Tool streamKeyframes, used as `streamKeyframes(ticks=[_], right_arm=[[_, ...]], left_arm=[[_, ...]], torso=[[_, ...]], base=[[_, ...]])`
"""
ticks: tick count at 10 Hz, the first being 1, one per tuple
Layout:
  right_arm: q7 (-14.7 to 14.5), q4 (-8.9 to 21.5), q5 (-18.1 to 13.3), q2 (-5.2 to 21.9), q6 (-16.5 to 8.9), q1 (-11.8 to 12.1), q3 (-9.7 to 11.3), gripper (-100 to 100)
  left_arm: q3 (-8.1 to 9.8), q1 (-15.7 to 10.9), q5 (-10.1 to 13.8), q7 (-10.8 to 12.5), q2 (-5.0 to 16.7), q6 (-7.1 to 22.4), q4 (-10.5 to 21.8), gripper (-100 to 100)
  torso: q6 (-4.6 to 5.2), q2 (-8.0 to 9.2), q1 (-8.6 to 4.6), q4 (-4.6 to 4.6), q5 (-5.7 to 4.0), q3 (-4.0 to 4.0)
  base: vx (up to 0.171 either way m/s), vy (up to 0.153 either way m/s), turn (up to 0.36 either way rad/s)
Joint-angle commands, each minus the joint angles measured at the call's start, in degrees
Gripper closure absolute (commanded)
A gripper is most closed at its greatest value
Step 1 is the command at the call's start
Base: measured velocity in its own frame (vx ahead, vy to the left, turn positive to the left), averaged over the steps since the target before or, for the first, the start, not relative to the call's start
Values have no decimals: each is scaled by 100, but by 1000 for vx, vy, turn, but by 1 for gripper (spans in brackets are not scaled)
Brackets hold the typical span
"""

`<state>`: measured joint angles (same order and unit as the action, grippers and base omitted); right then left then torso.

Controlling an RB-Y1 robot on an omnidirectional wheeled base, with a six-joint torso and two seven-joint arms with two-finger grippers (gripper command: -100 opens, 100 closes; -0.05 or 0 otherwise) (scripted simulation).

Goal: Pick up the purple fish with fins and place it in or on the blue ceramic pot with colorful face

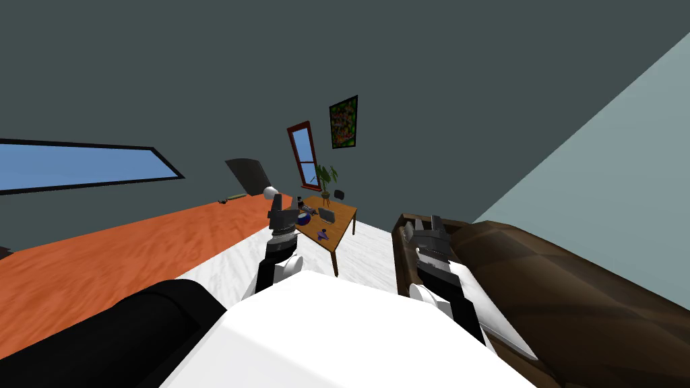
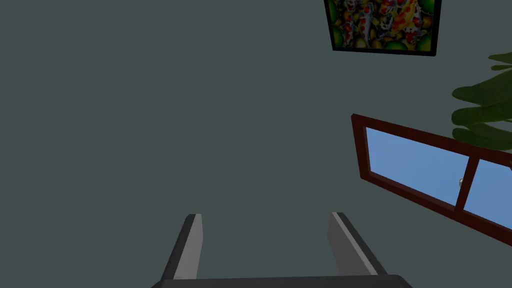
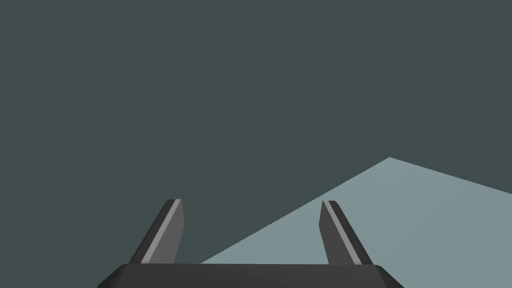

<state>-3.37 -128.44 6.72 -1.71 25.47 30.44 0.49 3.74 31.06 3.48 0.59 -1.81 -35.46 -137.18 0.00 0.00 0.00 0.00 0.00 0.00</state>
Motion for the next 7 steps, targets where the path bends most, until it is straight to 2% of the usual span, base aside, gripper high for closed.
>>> streamKeyframes(ticks=[1,7], right_arm=[[0,0,0,0,0,0,0,0],[0,0,0,1,0,0,0,0]], left_arm=[[-12,-18,-6,1,171,43,52,-100],[-130,-188,-66,13,896,478,521,-100]], torso=[[0,0,0,0,0,0],[1,5,20,1,5,3]], base=[[-1,9,-5],[-15,40,-18]])
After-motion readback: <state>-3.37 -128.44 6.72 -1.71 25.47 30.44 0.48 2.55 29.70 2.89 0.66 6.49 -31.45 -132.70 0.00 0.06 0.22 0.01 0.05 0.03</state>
